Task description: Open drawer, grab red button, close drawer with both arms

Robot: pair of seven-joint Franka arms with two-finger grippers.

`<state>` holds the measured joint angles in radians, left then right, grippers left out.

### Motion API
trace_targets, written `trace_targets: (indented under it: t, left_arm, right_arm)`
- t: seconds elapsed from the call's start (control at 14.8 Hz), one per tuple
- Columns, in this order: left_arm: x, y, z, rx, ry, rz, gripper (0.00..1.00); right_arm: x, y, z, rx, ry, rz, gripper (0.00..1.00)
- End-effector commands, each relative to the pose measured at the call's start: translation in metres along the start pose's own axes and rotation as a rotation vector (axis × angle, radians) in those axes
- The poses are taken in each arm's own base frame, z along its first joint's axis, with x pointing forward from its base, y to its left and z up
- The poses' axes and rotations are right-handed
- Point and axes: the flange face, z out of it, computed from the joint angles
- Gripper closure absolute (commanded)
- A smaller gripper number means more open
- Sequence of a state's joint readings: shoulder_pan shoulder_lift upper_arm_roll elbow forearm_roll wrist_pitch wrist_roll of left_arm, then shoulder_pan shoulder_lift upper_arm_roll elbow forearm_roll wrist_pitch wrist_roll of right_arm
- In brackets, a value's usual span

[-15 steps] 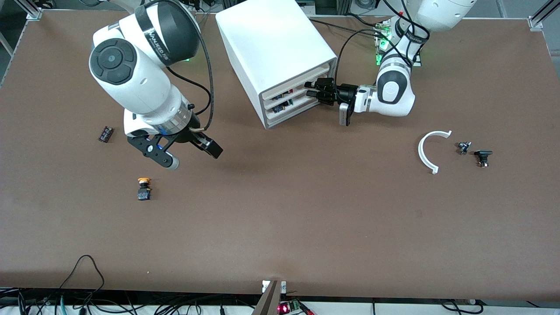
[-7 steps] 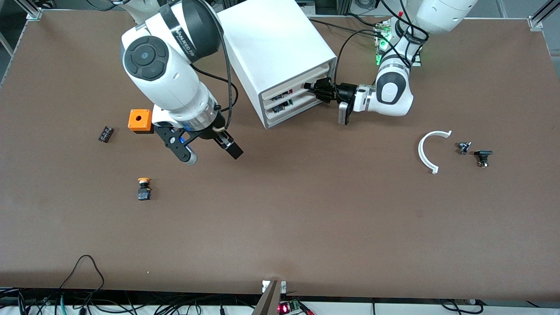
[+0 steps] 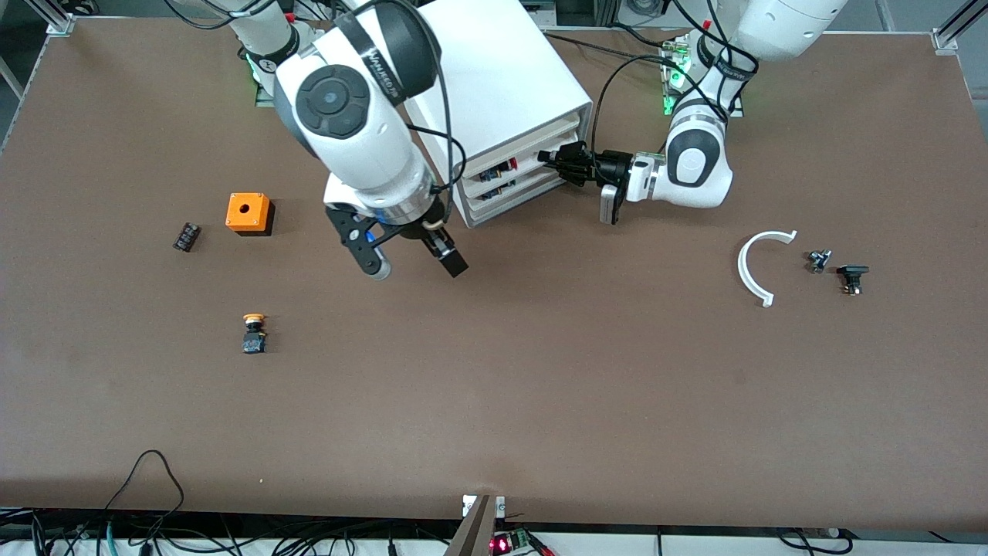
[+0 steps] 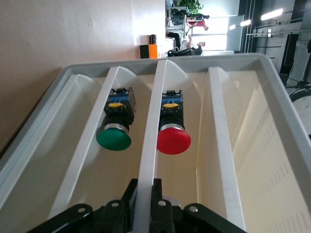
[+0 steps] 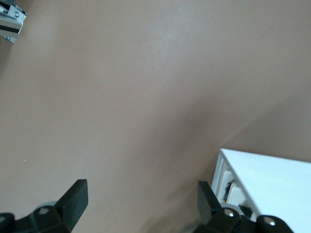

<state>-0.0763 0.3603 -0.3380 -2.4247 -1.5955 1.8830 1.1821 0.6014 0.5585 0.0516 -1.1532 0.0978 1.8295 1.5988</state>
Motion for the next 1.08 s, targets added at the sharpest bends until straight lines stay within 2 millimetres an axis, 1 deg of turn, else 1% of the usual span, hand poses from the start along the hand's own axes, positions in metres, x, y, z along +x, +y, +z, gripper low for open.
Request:
trace_targets:
  t: [0.0,0.2,0.27,0.41,0.47,0.54,0.68,0.81,0.88,0.95,1.01]
  left_arm:
    - [0.042,0.007,-0.025,0.029,0.034,-0.020,1.00]
    - [0.074,-0.004,-0.061,0.063,0.028,0.003,1.00]
    - [0.084,-0.011,-0.073,0.071,0.028,0.011,1.00]
    - [0.104,-0.023,-0.095,0.086,0.031,0.022,1.00]
    - [0.111,-0.025,-0.103,0.098,0.026,0.030,1.00]
    - [0.117,-0.025,-0.113,0.112,0.022,0.029,1.00]
    - [0.127,-0.022,-0.123,0.137,0.011,0.022,1.00]
    - [0.134,-0.017,-0.133,0.157,0.008,0.017,1.00]
    - [0.136,-0.016,-0.136,0.163,0.008,0.017,1.00]
    - [0.136,-0.016,-0.137,0.163,0.008,0.019,0.46]
    - [0.138,-0.014,-0.141,0.165,0.013,0.032,0.00]
  right_arm:
    - [-0.029,-0.010,0.013,0.029,-0.017,0.064,0.00]
    - [-0.063,-0.008,0.034,0.015,-0.022,0.080,0.00]
    - [-0.075,-0.007,0.041,0.005,-0.021,0.077,0.00]
    - [-0.089,-0.005,0.057,-0.014,-0.021,0.092,0.00]
    - [-0.101,-0.004,0.064,-0.013,-0.023,0.095,0.00]
    - [-0.108,-0.004,0.074,-0.013,-0.024,0.110,0.00]
    - [-0.125,-0.004,0.093,-0.009,-0.028,0.134,0.00]
    - [-0.134,-0.004,0.109,-0.007,-0.030,0.153,0.00]
    - [-0.134,-0.004,0.119,-0.010,-0.030,0.163,0.00]
    - [-0.138,-0.004,0.127,-0.008,-0.031,0.163,0.00]
    - [-0.140,-0.005,0.134,-0.004,-0.030,0.160,0.00]
